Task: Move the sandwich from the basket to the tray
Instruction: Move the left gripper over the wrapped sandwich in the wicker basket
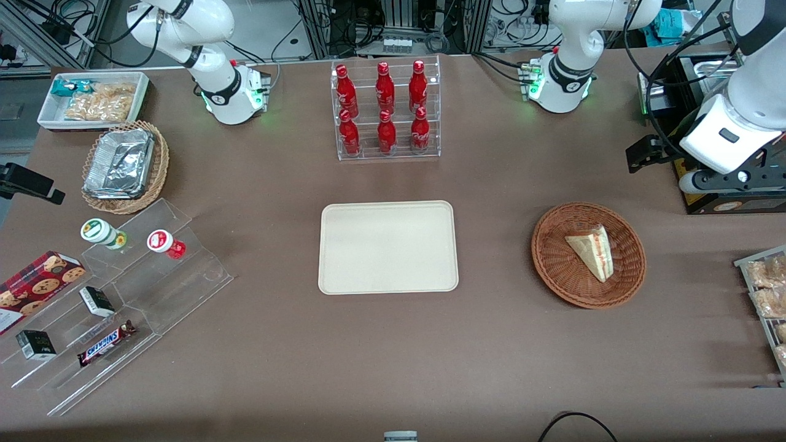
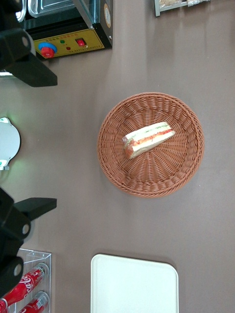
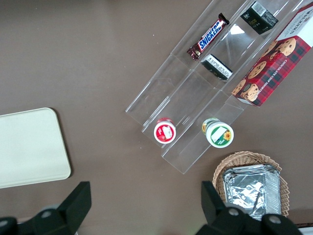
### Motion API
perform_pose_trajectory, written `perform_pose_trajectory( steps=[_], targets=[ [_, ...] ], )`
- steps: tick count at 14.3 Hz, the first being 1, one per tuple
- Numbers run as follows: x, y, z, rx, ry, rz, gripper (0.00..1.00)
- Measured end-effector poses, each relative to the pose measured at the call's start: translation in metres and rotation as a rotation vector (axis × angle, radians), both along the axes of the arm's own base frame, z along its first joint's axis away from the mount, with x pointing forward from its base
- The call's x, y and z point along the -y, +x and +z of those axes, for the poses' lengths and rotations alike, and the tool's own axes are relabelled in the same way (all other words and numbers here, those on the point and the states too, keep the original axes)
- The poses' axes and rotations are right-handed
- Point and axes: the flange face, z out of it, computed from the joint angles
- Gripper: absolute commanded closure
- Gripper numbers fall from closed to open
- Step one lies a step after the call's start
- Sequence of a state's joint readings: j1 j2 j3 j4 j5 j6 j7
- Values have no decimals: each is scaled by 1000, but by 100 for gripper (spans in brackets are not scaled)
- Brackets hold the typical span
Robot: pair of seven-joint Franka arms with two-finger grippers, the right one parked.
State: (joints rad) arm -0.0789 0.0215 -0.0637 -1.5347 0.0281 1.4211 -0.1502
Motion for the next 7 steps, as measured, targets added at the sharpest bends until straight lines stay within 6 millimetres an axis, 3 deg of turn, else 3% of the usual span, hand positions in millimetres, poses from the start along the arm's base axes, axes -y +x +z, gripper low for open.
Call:
perform_pose_trajectory(
  steps=[4,5,7],
  targets=[
    [3,8,-15,1,-1,-6,0],
    [3,12,-31,-6,-1,-6,0],
    [1,21,-85,-16,0,-3,0]
  ],
)
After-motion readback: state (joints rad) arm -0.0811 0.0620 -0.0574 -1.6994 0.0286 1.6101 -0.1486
